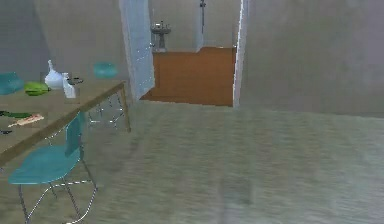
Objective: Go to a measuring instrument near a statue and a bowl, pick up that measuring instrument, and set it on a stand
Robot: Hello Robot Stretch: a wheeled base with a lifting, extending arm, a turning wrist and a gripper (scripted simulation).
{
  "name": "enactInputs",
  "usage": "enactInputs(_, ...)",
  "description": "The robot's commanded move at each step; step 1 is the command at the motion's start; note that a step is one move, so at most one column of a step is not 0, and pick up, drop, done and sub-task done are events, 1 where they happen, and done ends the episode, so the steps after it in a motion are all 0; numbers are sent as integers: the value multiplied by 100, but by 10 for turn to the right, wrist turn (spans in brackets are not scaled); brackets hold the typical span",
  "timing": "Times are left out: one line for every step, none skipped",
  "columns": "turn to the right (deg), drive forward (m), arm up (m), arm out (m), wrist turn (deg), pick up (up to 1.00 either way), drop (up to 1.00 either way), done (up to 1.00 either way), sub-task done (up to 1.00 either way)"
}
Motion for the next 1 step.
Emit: enactInputs(0, 100, 0, 0, 0, 0, 0, 0, 0)
